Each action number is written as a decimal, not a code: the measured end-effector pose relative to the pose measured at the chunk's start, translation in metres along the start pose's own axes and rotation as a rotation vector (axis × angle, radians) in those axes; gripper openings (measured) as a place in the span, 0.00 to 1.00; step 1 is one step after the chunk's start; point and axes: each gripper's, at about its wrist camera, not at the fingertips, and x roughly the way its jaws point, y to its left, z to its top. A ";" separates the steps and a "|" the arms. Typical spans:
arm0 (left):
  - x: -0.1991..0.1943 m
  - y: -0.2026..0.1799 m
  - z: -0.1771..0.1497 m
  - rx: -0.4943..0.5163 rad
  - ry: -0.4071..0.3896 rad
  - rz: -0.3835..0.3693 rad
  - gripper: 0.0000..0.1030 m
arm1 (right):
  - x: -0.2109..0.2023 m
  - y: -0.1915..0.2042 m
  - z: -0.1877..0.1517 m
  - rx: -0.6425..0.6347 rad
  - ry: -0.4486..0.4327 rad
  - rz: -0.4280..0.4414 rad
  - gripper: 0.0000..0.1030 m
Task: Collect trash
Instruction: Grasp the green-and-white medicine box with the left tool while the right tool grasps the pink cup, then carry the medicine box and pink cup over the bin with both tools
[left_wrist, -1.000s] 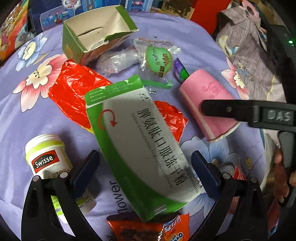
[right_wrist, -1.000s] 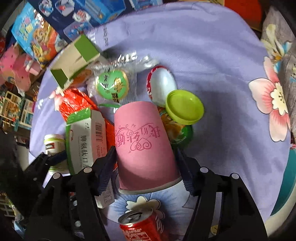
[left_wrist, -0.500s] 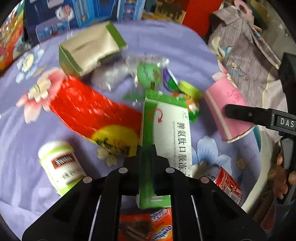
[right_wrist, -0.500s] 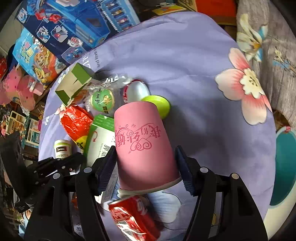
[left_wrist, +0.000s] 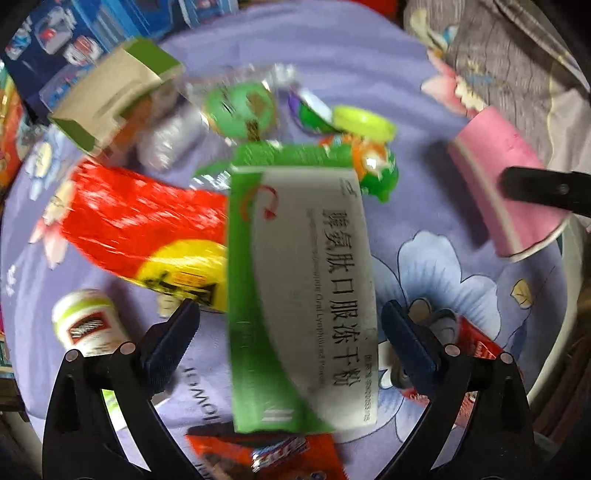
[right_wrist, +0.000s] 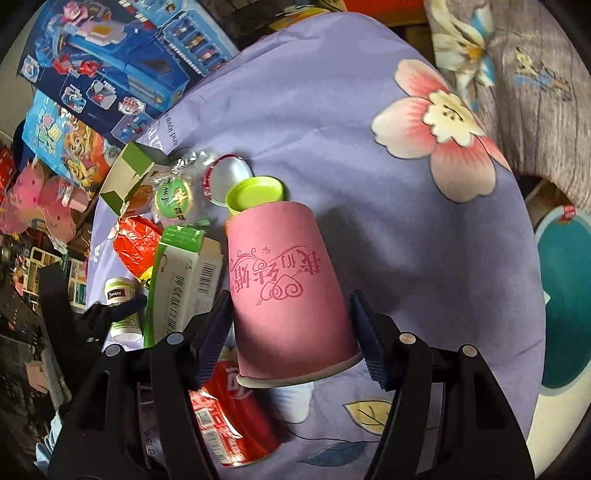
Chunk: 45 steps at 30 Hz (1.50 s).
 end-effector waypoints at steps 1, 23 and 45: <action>0.003 -0.001 0.002 0.001 0.000 -0.010 0.96 | 0.000 -0.004 -0.001 0.008 -0.002 0.004 0.60; -0.084 -0.137 0.084 0.230 -0.210 -0.204 0.71 | -0.113 -0.145 -0.022 0.279 -0.266 0.016 0.60; 0.010 -0.364 0.098 0.503 0.008 -0.346 0.74 | -0.181 -0.310 -0.104 0.602 -0.335 -0.140 0.60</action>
